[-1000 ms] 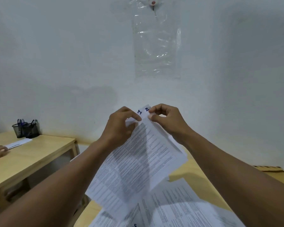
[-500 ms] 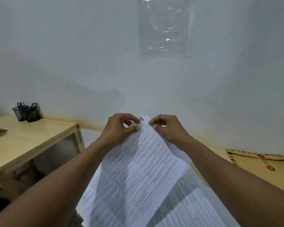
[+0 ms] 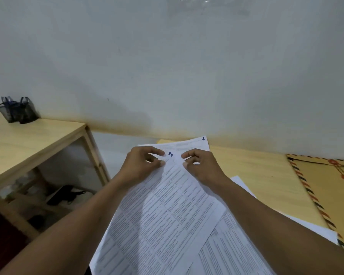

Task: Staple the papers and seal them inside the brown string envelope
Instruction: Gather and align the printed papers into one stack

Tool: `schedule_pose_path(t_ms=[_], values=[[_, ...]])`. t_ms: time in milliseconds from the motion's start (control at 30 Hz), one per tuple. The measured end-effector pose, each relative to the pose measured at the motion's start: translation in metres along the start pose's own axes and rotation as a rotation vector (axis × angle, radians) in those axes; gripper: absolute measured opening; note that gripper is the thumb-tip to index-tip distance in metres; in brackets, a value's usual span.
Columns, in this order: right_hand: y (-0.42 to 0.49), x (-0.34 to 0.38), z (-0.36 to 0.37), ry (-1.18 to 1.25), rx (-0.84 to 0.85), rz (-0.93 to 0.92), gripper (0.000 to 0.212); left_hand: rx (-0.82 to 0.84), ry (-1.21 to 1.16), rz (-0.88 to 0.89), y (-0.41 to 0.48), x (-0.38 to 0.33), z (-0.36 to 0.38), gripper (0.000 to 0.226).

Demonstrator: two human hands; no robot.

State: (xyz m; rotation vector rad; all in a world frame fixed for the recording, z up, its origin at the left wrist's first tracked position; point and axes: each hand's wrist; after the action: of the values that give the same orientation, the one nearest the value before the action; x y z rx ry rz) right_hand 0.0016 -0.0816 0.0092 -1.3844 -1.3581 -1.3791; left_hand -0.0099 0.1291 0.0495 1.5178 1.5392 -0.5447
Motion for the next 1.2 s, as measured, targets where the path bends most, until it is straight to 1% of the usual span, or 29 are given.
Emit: schedule_pose_path(t_ms=[100, 267, 367, 500, 700, 967, 1200], values=[[0.003, -0.002, 0.001, -0.019, 0.007, 0.015, 0.021, -0.008, -0.007, -0.016, 0.001, 0.005, 0.002, 0.017], [0.005, 0.000, 0.005, -0.052, -0.081, 0.027, 0.004, -0.004, -0.058, -0.011, 0.004, 0.006, 0.003, 0.019], [0.007, -0.002, 0.008, -0.062, -0.123, 0.042, 0.009, 0.006, -0.072, -0.021, 0.004, 0.008, 0.004, 0.018], [0.009, -0.003, 0.009, -0.019, -0.114, 0.061, 0.015, 0.026, -0.093, -0.060, 0.005, 0.009, 0.002, 0.015], [0.012, -0.005, 0.009, 0.015, -0.112, 0.066, 0.015, 0.030, -0.093, -0.083, 0.008, 0.007, 0.002, 0.013], [0.012, -0.006, 0.010, -0.030, -0.114, 0.033, 0.015, -0.007, -0.101, -0.087, 0.010, 0.011, 0.005, 0.013], [0.013, -0.005, 0.011, -0.050, -0.116, 0.048, 0.011, 0.017, -0.118, -0.108, 0.011, 0.015, 0.005, 0.014]])
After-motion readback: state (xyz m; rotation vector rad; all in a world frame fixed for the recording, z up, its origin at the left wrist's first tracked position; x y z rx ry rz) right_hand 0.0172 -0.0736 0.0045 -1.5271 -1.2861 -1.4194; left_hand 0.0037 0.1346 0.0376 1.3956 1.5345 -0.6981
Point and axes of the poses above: each hand's wrist, its own y-axis towards the middle knuckle, its own z-axis out of the palm, x = y × z, and after that the axes turned 12 degrees about -x, right-handed
